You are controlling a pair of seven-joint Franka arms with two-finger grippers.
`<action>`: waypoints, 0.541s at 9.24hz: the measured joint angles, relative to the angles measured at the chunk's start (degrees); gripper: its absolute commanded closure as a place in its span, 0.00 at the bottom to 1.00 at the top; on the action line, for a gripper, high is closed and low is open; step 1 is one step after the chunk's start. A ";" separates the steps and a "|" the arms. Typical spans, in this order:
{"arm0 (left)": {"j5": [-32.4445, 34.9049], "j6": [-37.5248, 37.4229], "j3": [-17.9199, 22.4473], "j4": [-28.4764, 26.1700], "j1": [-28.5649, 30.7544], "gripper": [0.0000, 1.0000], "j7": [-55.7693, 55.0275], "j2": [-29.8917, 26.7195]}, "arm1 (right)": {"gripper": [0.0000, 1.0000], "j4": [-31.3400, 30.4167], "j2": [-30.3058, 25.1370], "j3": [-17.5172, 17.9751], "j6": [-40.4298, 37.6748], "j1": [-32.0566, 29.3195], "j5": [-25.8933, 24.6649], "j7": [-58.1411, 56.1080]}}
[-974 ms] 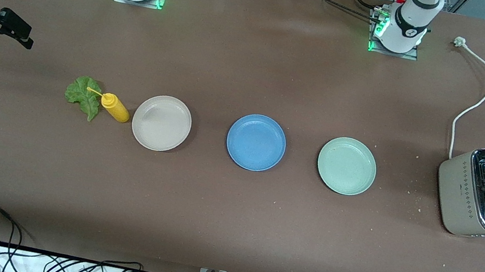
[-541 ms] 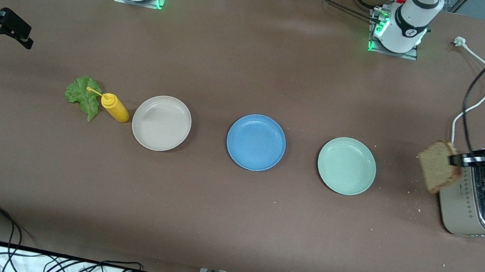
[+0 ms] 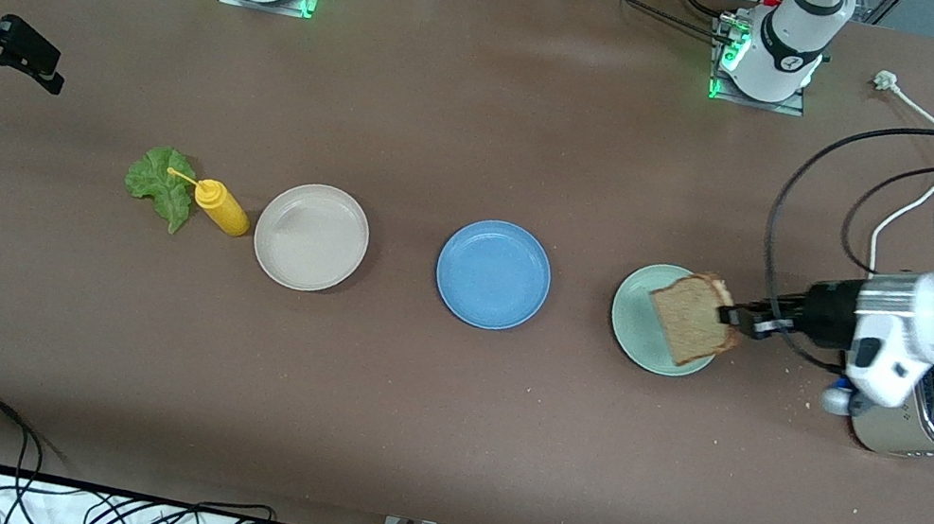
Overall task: Make sandwich in blue plate with both arms
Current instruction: 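Carry the bread slice with the left gripper over the blue plate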
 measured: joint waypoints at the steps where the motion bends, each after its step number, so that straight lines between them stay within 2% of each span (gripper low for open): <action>1: -1.81 4.49 -0.10 -2.61 -2.56 1.00 -1.69 0.01 | 0.00 0.00 0.00 0.00 -0.01 0.00 0.00 0.00; 3: -6.73 13.26 -0.72 -7.90 -6.50 1.00 -2.82 -0.07 | 0.00 0.00 0.00 0.00 -0.03 0.00 0.00 0.00; 5: -12.70 27.02 -4.84 -14.14 -8.17 1.00 -2.96 -0.35 | 0.00 0.00 0.00 0.00 -0.04 0.00 0.00 0.00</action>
